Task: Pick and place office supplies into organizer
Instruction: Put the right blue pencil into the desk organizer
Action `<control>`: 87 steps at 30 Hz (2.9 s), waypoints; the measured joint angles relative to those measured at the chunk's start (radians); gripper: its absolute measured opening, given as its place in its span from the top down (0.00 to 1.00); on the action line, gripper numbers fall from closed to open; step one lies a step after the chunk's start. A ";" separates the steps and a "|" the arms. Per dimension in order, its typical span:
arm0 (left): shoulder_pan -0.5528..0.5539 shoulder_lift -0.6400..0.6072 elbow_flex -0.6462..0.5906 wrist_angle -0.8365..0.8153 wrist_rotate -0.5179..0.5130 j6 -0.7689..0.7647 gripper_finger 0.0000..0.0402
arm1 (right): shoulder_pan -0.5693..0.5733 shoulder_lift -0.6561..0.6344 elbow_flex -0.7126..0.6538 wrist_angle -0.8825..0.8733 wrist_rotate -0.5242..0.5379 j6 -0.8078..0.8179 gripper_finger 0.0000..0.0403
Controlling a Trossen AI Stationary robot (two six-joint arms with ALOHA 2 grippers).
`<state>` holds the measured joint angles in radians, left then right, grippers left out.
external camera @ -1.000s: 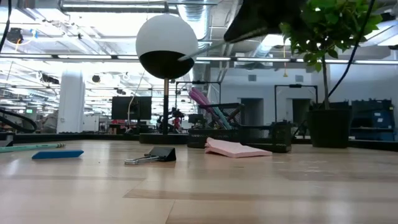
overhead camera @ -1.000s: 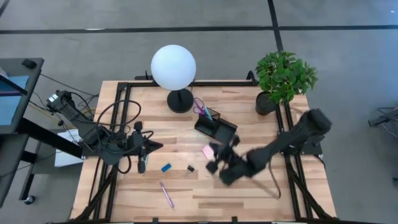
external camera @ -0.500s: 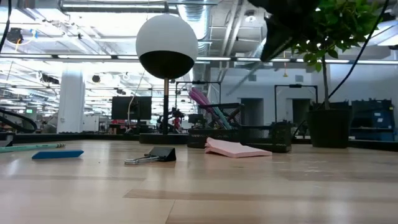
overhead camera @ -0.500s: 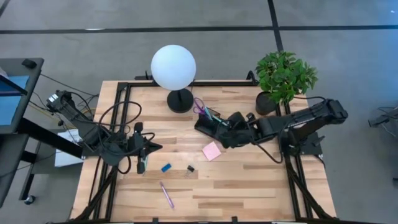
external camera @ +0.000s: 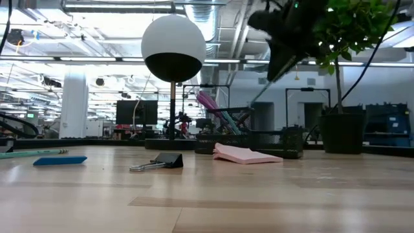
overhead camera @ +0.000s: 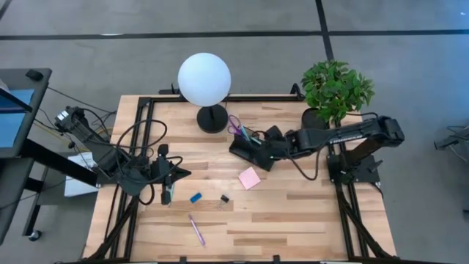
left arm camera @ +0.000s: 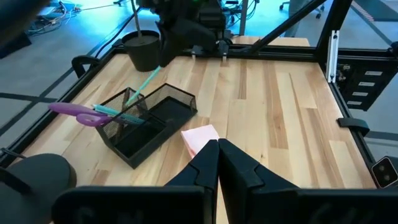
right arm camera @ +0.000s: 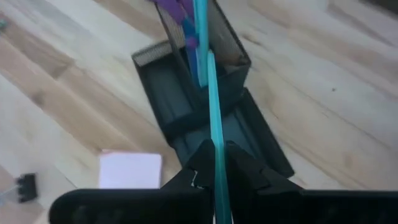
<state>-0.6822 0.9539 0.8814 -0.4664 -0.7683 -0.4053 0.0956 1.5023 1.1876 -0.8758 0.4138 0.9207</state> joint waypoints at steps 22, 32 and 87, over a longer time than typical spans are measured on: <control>0.000 0.000 0.000 -0.081 0.011 -0.034 0.99 | -0.018 0.010 0.001 0.127 0.007 -0.137 0.83; 0.000 0.000 0.000 -0.105 0.012 -0.057 0.99 | 0.122 0.081 0.001 0.068 0.107 -0.351 0.82; -0.001 0.015 -0.001 -0.111 0.028 -0.061 0.99 | -0.045 0.363 0.006 0.241 -0.091 -0.668 0.47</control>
<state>-0.6830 0.9691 0.8806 -0.5774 -0.7399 -0.4667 0.0506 1.8654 1.1933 -0.6348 0.3229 0.2532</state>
